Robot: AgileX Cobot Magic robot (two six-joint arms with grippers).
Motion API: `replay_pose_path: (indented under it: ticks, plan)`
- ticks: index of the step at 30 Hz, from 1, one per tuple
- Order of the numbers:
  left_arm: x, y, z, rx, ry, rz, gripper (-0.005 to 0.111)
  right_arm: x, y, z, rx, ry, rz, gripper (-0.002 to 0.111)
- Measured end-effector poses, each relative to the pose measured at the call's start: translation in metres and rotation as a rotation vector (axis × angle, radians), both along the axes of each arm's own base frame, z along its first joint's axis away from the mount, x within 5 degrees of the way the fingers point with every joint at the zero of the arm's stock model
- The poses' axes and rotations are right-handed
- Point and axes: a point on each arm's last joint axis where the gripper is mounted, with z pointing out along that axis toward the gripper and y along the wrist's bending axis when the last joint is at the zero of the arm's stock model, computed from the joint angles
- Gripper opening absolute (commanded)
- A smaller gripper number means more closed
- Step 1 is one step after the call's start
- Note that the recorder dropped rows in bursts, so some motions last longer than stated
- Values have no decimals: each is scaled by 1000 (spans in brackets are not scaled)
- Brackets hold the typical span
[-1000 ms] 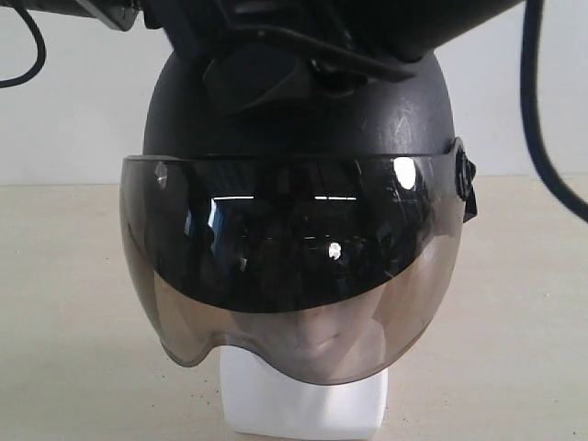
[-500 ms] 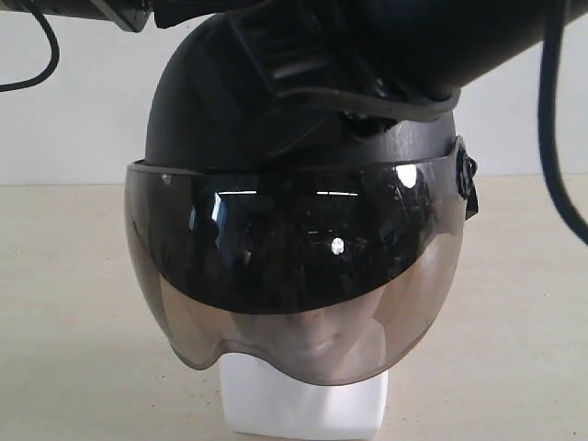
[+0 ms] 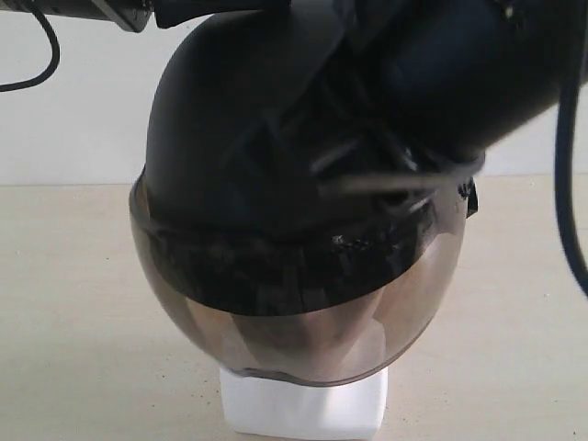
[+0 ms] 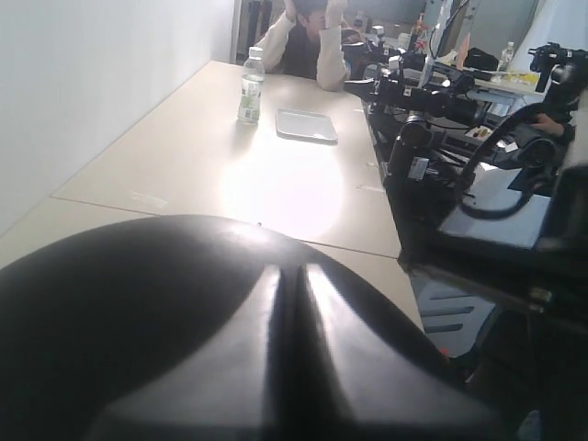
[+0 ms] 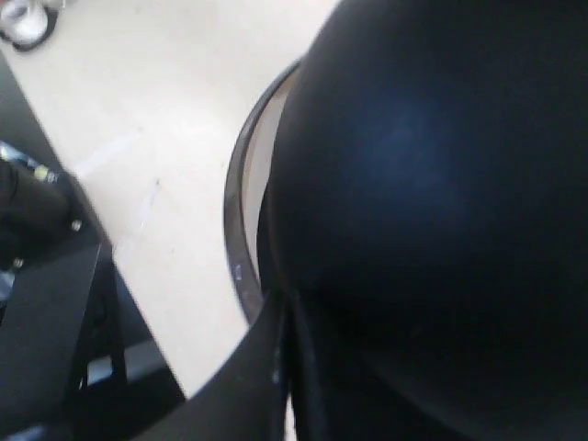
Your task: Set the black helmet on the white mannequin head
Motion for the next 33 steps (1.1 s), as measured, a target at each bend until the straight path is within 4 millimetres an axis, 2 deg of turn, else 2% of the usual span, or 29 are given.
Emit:
replay_pose_path:
  ticks: [2, 6, 10, 12, 16, 19, 24, 29, 33]
  plan:
    - [0, 0, 0, 0, 0, 0, 4, -1, 0, -8, -34, 34, 7, 0]
    - [0, 0, 0, 0, 0, 0, 4, -1, -1, -7, -25, 25, 8, 0]
    - [0, 0, 0, 0, 2, 2, 4, -5, -7, 4, 31, -35, 0, 0]
    - [0, 0, 0, -1, 3, 2, 4, -10, -16, 15, 72, -100, -13, 0]
    - [0, 0, 0, -2, 10, 5, 4, -21, -46, 39, 131, -233, -111, 0]
    - [-3, 1, 4, 11, -9, 17, 4, -29, -77, 55, 155, -331, -260, 0]
    - [-21, 6, 27, 43, -103, 84, 4, -46, -125, 66, 175, -403, -467, 0]
    - [-46, 12, 54, 19, -181, 134, 4, -64, -157, 54, 217, -451, -557, 0]
    - [-58, 16, 68, -3, -216, 205, 4, -71, -167, 31, 289, -510, -565, 0]
